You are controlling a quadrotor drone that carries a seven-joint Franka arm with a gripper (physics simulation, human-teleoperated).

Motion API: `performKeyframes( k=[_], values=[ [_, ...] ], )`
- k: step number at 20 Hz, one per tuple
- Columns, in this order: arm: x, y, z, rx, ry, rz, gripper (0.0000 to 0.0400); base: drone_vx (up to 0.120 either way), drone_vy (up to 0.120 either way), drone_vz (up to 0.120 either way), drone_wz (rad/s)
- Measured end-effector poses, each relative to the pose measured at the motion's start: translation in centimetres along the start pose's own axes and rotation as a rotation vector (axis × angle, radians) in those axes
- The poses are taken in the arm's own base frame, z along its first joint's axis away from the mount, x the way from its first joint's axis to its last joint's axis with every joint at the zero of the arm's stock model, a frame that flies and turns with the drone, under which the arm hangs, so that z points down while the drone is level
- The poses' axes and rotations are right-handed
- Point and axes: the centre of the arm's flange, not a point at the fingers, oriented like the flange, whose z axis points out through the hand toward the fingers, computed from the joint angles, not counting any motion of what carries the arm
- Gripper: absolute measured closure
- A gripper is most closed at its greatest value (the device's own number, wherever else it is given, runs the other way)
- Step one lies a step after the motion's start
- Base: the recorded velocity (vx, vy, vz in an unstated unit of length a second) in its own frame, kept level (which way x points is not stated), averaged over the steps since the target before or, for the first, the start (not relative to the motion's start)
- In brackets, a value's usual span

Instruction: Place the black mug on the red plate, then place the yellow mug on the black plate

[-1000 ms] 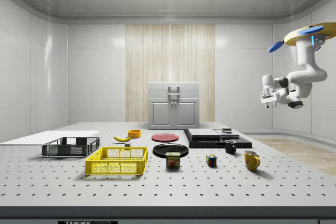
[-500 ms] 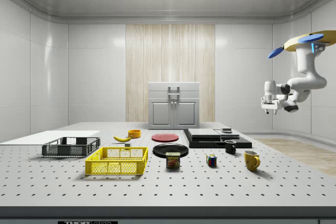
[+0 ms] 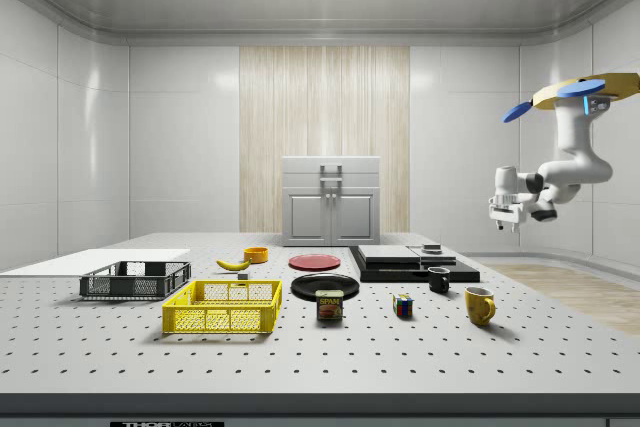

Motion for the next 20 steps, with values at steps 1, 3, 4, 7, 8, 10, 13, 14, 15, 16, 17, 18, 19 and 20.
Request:
performKeyframes(
  k=[1, 3, 4, 7, 8, 10, 13, 14, 15, 16, 17, 18, 19, 20],
  values=[
    [0.0, 0.0, 0.0, 0.0, 0.0, 0.0, 0.0, 0.12, 0.0, -0.12, 0.0],
    [-0.01, -0.01, 0.0, -0.001, 0.001, 0.0, 0.0, 0.12, 0.0, -0.12, 0.0],
    [-0.01, -0.01, 0.0, -0.001, 0.001, 0.0, 0.0, 0.12, 0.0, -0.12, 0.0],
    [-0.01, -0.01, 0.0, -0.001, 0.002, 0.0, 0.0, 0.12, 0.0, -0.12, 0.0],
    [-0.02, -0.01, 0.0, -0.002, 0.002, 0.0, 0.0, 0.12, 0.0, -0.12, 0.0],
    [-0.02, -0.02, 0.0, -0.002, 0.002, 0.0, 0.0, 0.12, 0.0, -0.12, 0.0],
    [-0.02, -0.02, 0.0, -0.002, 0.002, 0.0, 0.0, 0.12, 0.0, -0.12, 0.0],
    [-0.02, -0.02, 0.0, -0.002, 0.002, 0.0, 0.0, 0.12, 0.0, -0.12, 0.0],
    [-0.02, -0.02, 0.0, -0.002, 0.002, 0.0, 0.0, 0.12, 0.0, -0.12, 0.0],
    [-0.02, -0.02, 0.0, -0.002, 0.002, 0.0, 0.0, 0.12, 0.0, -0.12, 0.0],
    [-0.02, -0.02, 0.0, -0.002, 0.002, 0.0, 0.0, 0.12, 0.0, -0.12, 0.0],
    [-0.02, -0.02, 0.0, -0.002, 0.002, 0.0, 0.0, 0.12, 0.0, -0.12, 0.0],
    [-0.02, -0.02, 0.0, -0.002, 0.002, 0.0, 0.0, 0.12, 0.0, 0.0, 0.0],
    [-0.02, -0.02, 0.0, -0.002, 0.002, 0.0, 0.0, 0.12, 0.0, 0.0, 0.0]
  ],
)
